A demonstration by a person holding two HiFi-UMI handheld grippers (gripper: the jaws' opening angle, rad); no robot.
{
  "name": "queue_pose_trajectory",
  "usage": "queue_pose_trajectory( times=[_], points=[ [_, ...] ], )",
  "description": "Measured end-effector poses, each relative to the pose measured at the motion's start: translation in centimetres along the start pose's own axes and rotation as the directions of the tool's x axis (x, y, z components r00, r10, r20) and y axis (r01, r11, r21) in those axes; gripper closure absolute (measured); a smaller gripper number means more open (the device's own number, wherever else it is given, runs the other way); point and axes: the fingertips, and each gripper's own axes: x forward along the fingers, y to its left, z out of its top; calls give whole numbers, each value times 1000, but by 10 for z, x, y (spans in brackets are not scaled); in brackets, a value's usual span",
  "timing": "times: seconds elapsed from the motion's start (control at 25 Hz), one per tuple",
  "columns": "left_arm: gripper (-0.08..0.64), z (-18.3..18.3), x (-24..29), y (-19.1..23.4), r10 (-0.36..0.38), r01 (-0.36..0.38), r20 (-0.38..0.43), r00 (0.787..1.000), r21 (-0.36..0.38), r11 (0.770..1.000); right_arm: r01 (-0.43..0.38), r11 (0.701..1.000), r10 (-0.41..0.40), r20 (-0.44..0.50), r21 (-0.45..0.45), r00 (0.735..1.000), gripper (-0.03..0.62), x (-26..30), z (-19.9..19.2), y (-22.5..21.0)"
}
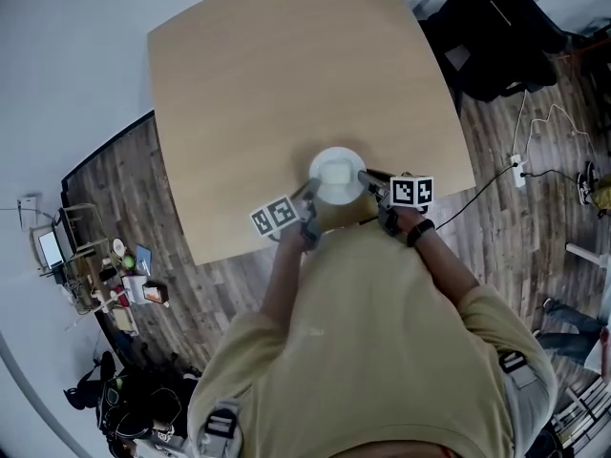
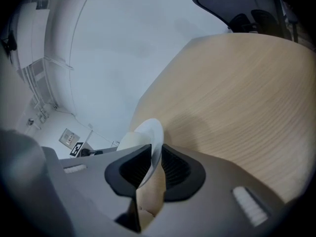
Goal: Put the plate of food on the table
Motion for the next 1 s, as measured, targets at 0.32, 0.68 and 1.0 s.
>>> queue_pose_trajectory(
  times=[0.32, 0.68, 1.0],
  points=[
    [508, 11, 71, 2, 83, -71, -123, 989, 97, 993, 60, 996, -63, 35, 62, 997, 540, 0, 48, -46],
    [497, 29, 123, 14, 195, -161, -146, 970, 217, 963, 147, 989, -147, 22, 23, 989, 543, 15, 78, -87],
    [489, 34, 131, 32, 294, -256, -117, 949, 262, 930, 204, 979, -204, -1, -13, 979, 541, 34, 83, -97]
  ],
)
